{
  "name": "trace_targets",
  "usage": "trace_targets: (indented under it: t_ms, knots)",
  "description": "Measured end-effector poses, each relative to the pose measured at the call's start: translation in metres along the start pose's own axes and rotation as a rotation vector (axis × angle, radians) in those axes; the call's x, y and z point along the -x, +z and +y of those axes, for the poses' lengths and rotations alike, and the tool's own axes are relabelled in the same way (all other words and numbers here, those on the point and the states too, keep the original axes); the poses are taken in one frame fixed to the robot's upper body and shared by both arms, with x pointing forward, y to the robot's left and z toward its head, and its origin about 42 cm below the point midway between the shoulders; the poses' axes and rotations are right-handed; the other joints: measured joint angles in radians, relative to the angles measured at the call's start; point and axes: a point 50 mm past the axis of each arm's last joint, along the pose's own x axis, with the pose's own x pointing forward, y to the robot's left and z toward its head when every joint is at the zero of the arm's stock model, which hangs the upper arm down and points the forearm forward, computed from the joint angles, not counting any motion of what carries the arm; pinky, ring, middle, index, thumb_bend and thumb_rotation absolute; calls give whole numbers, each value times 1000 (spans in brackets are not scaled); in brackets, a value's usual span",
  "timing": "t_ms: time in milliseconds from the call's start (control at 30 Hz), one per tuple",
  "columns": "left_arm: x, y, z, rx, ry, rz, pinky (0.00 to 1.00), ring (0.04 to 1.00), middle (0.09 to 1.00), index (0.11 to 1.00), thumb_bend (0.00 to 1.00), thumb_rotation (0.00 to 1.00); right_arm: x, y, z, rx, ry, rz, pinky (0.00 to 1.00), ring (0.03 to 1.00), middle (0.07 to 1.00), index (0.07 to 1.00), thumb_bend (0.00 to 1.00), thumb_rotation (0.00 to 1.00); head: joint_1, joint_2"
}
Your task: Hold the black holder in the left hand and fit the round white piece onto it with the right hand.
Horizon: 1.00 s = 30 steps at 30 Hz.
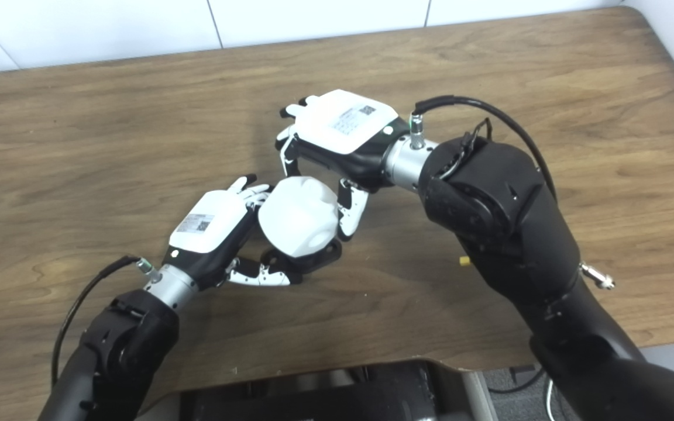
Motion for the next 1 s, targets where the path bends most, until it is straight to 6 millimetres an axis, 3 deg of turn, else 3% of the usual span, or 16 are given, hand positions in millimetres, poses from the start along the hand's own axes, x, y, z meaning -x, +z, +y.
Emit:
trace_targets:
  t_ms: [400,1000]
  knots:
    - [0,0,0,0,2,-1,1000,894,791,485,524,60,8,-9,-36,36,-90,25,1000,977,861,483,525,137,3,-2]
    - [0,0,0,0,2,-1,1000,895,795,485,524,61,16,-19,-37,110,-48,51,1000,965,843,484,525,137,5,2]
